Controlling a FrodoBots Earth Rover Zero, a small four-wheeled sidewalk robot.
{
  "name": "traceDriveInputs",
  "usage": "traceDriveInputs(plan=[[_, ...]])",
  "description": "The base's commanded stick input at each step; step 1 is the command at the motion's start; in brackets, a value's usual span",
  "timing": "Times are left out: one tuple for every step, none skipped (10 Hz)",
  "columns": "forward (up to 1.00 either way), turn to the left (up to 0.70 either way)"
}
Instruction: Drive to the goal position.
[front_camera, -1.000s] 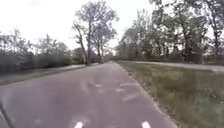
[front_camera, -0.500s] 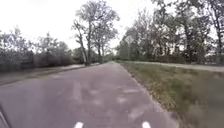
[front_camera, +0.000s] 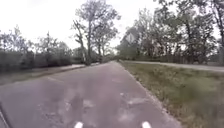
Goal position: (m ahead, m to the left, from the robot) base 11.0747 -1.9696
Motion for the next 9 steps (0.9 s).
traceDriveInputs(plan=[[1.00, 0.00], [1.00, 0.00], [1.00, 0.00], [1.00, 0.00], [1.00, 0.00], [1.00, 0.00], [1.00, 0.00], [1.00, 0.00], [1.00, 0.00]])
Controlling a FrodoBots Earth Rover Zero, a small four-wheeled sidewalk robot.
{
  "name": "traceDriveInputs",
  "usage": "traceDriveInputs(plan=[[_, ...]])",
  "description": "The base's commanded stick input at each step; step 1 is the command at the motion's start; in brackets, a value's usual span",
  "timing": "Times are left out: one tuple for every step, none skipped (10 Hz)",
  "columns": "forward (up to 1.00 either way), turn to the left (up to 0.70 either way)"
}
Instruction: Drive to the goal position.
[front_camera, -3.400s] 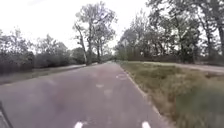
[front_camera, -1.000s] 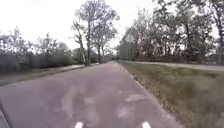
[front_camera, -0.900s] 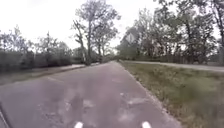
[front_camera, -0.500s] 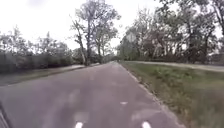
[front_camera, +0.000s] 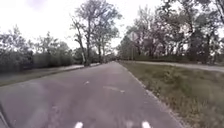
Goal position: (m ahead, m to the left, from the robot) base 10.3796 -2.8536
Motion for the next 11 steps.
traceDriveInputs(plan=[[1.00, 0.00], [1.00, 0.00], [1.00, 0.00], [1.00, 0.00], [1.00, 0.00], [1.00, -0.27], [1.00, -0.27], [1.00, -0.03], [1.00, 0.00], [1.00, 0.00], [1.00, 0.00]])
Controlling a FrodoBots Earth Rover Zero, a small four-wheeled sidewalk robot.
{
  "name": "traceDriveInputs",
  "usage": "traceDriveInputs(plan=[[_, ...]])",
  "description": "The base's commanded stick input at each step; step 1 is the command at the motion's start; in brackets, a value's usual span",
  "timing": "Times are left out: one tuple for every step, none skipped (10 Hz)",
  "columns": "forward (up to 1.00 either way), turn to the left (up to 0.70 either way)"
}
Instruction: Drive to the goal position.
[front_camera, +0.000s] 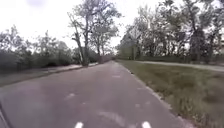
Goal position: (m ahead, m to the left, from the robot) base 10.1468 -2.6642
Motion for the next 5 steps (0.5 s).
traceDriveInputs(plan=[[1.00, 0.00], [1.00, 0.00], [1.00, 0.00], [1.00, 0.00], [1.00, 0.00]])
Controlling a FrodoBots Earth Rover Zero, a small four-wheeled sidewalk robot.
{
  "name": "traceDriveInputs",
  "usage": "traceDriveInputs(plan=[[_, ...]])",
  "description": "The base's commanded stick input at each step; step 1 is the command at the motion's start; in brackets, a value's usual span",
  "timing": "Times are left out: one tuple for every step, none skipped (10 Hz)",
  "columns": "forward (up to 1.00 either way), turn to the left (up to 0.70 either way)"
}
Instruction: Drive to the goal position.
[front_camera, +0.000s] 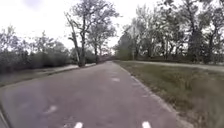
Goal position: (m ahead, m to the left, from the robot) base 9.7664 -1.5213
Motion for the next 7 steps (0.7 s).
traceDriveInputs(plan=[[1.00, 0.00], [1.00, 0.00], [1.00, 0.00], [1.00, 0.00], [1.00, 0.00], [1.00, 0.00], [1.00, 0.00]])
